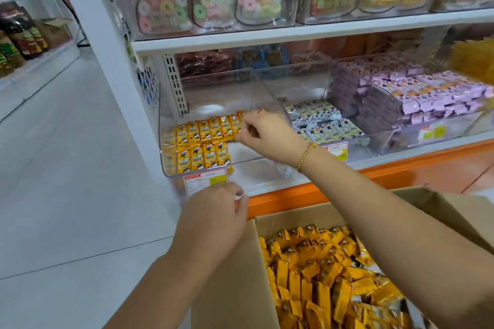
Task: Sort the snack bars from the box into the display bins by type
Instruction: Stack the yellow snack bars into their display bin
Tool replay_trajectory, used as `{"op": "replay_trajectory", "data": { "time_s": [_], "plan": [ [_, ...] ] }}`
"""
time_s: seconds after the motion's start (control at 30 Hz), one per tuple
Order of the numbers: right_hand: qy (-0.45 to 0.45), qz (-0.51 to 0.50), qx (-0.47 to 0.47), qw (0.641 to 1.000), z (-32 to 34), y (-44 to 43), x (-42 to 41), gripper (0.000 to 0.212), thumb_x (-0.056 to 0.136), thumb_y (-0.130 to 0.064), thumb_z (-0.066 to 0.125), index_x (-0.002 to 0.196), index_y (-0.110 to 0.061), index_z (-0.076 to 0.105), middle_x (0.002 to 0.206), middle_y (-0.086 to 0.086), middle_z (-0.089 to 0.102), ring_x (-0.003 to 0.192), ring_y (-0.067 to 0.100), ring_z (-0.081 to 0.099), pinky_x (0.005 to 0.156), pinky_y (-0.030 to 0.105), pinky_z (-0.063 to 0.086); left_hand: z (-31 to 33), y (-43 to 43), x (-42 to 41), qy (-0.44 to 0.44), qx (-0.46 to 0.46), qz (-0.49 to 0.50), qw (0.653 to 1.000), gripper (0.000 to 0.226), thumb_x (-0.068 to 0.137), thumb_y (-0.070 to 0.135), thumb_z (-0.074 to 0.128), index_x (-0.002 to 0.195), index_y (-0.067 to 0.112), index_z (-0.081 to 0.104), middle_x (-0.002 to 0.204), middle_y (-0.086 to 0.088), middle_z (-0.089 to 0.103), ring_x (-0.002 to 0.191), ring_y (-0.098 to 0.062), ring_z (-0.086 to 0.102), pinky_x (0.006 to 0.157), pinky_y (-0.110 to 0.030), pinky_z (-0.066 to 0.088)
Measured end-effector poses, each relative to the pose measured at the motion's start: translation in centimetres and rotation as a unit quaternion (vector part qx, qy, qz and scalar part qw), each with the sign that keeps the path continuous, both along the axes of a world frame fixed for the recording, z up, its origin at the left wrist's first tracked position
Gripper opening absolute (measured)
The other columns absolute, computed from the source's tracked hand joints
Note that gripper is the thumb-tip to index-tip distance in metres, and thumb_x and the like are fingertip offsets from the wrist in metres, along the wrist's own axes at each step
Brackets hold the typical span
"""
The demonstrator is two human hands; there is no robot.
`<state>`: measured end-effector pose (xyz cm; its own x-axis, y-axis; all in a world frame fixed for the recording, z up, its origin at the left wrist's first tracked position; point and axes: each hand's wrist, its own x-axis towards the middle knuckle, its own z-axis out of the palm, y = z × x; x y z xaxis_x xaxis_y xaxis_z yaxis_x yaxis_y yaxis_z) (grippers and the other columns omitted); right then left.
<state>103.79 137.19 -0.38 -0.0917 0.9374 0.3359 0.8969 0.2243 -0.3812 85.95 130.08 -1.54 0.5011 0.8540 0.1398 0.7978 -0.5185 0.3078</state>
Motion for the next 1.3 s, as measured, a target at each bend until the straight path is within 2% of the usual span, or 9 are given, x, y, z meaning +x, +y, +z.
{"op": "replay_trajectory", "data": {
  "time_s": [0.1, 0.23, 0.33, 0.47, 0.63, 0.87, 1.0, 1.13, 1.3],
  "plan": [
    [0.01, 0.069, 0.021, 0.997, -1.4, -6.0, 2.0, 0.018, 0.09, -0.023, 0.061, 0.077, -0.019, 0.049, 0.07, -0.012, 0.042, 0.062, 0.0, 0.04, 0.058, 0.015, 0.032, -3.5, -1.8, 1.6, 0.019, -0.055, -0.06, 0.997, 0.024, 0.096, 0.041, 0.044, 0.115, 0.031, 0.054, 0.113, 0.013, 0.06, 0.097, -0.004, 0.056, 0.081, -0.021, 0.046],
    [-0.008, 0.031, -0.147, 0.989, -8.8, -10.1, 6.4, 0.016, 0.089, -0.031, 0.063, 0.084, -0.018, 0.056, 0.077, -0.008, 0.053, 0.068, 0.003, 0.045, 0.06, 0.017, 0.033, -9.8, -3.1, 2.4, 0.166, -0.195, -0.105, 0.961, 0.058, 0.092, 0.037, 0.054, 0.143, 0.024, 0.03, 0.132, 0.004, 0.051, 0.114, -0.012, 0.054, 0.083, -0.018, 0.044],
    [-0.015, -0.049, -0.322, 0.946, -16.1, -12.1, 9.7, 0.024, 0.086, -0.028, 0.066, 0.105, -0.015, 0.06, 0.096, 0.003, 0.064, 0.084, 0.016, 0.056, 0.07, 0.026, 0.039, -13.1, -4.4, 2.5, 0.222, -0.372, -0.094, 0.896, 0.104, 0.086, 0.03, 0.066, 0.15, 0.011, -0.013, 0.159, -0.008, 0.011, 0.14, -0.023, 0.029, 0.111, -0.029, 0.032],
    [0.015, -0.094, -0.441, 0.893, -24.0, -14.5, 11.1, 0.048, 0.087, -0.021, 0.066, 0.131, -0.015, 0.048, 0.112, 0.01, 0.065, 0.105, 0.025, 0.061, 0.084, 0.03, 0.047, -15.8, -4.0, 1.8, 0.216, -0.471, -0.088, 0.851, 0.104, 0.09, 0.015, 0.061, 0.144, 0.016, -0.028, 0.156, -0.002, -0.026, 0.141, -0.02, 0.026, 0.106, -0.025, 0.038],
    [0.066, -0.031, -0.446, 0.892, -28.4, -14.2, 8.1, 0.078, 0.084, -0.018, 0.07, 0.147, -0.03, 0.026, 0.139, 0.01, 0.048, 0.123, 0.026, 0.05, 0.097, 0.031, 0.043, -17.7, -2.3, 1.7, 0.257, -0.494, -0.099, 0.825, 0.091, 0.091, 0.017, 0.053, 0.149, 0.02, -0.017, 0.132, -0.011, 0.051, 0.099, -0.021, 0.058, 0.073, -0.027, 0.047],
    [0.118, -0.011, -0.461, 0.879, -31.4, -12.9, 6.2, 0.098, 0.08, -0.031, 0.075, 0.147, -0.046, 0.005, 0.139, 0.012, 0.048, 0.117, 0.029, 0.054, 0.098, 0.038, 0.047, -20.1, -1.9, 2.5, 0.231, -0.53, -0.058, 0.814, 0.087, 0.088, 0.017, 0.057, 0.152, 0.018, -0.003, 0.151, -0.008, 0.033, 0.128, -0.02, 0.044, 0.101, -0.027, 0.042],
    [0.109, 0.02, -0.44, 0.891, -31.4, -12.7, 6.2, 0.083, 0.081, -0.028, 0.073, 0.142, -0.047, 0.02, 0.118, 0.009, 0.061, 0.106, 0.026, 0.061, 0.089, 0.037, 0.052, -20.8, -1.6, 2.6, 0.194, -0.519, -0.021, 0.832, 0.071, 0.09, 0.017, 0.057, 0.15, 0.01, 0.018, 0.149, -0.012, 0.036, 0.132, -0.023, 0.041, 0.104, -0.028, 0.037],
    [0.014, 0.055, -0.401, 0.914, -30.6, -13.0, 6.0, 0.062, 0.09, -0.025, 0.063, 0.142, -0.034, 0.03, 0.118, 0.007, 0.062, 0.105, 0.024, 0.06, 0.085, 0.033, 0.051, -21.2, -0.9, 1.3, 0.104, -0.535, 0.017, 0.838, 0.095, 0.09, 0.019, 0.062, 0.15, 0.026, -0.011, 0.155, -0.009, 0.025, 0.134, -0.024, 0.039, 0.104, -0.031, 0.042],
    [0.004, 0.023, -0.37, 0.929, -29.9, -14.9, 5.7, 0.057, 0.091, -0.023, 0.062, 0.142, -0.027, 0.036, 0.118, 0.006, 0.063, 0.107, 0.022, 0.061, 0.086, 0.029, 0.049, -19.5, -0.3, 1.2, 0.022, -0.532, 0.03, 0.846, 0.094, 0.088, 0.021, 0.062, 0.145, 0.042, -0.009, 0.155, -0.001, 0.027, 0.134, -0.018, 0.039, 0.109, -0.037, 0.038]
  ]
}}
